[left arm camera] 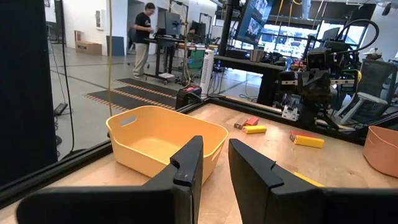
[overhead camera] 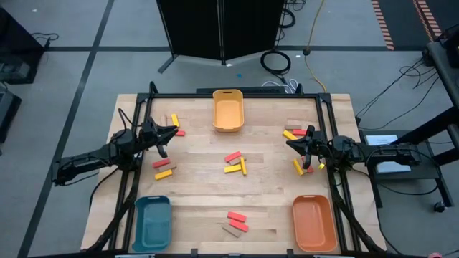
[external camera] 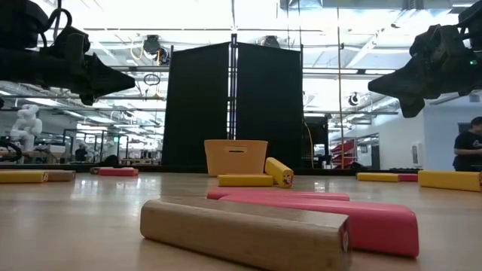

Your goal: Sort blocks

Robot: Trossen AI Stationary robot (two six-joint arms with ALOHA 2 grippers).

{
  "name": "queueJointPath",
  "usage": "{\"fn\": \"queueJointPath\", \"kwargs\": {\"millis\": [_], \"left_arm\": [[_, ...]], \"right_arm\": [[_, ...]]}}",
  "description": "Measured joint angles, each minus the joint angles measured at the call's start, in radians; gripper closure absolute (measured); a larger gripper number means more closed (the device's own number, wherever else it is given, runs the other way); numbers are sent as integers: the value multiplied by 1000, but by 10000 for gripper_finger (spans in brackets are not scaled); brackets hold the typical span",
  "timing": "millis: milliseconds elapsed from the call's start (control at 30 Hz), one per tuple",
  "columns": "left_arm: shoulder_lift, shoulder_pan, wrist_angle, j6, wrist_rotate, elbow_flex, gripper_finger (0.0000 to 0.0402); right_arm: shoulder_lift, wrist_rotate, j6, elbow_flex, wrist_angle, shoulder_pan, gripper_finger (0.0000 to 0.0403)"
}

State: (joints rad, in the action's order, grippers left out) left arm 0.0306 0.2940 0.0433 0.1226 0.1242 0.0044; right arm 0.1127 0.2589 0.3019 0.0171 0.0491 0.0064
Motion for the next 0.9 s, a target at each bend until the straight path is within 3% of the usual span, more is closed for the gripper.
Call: {"fn": "queueJointPath", "kwargs": {"millis": [700,800,900], "left_arm": [[0,0,0,0,0,0,329],[0,0,0,-7,0,0,329],[0,0,3,-212,15,0,329]], "right_arm": [[0,0,0,0,0,0,399],[1,44,-71,-2,40,-3,399],[-1,114,-126,0,127,-8,399]]}}
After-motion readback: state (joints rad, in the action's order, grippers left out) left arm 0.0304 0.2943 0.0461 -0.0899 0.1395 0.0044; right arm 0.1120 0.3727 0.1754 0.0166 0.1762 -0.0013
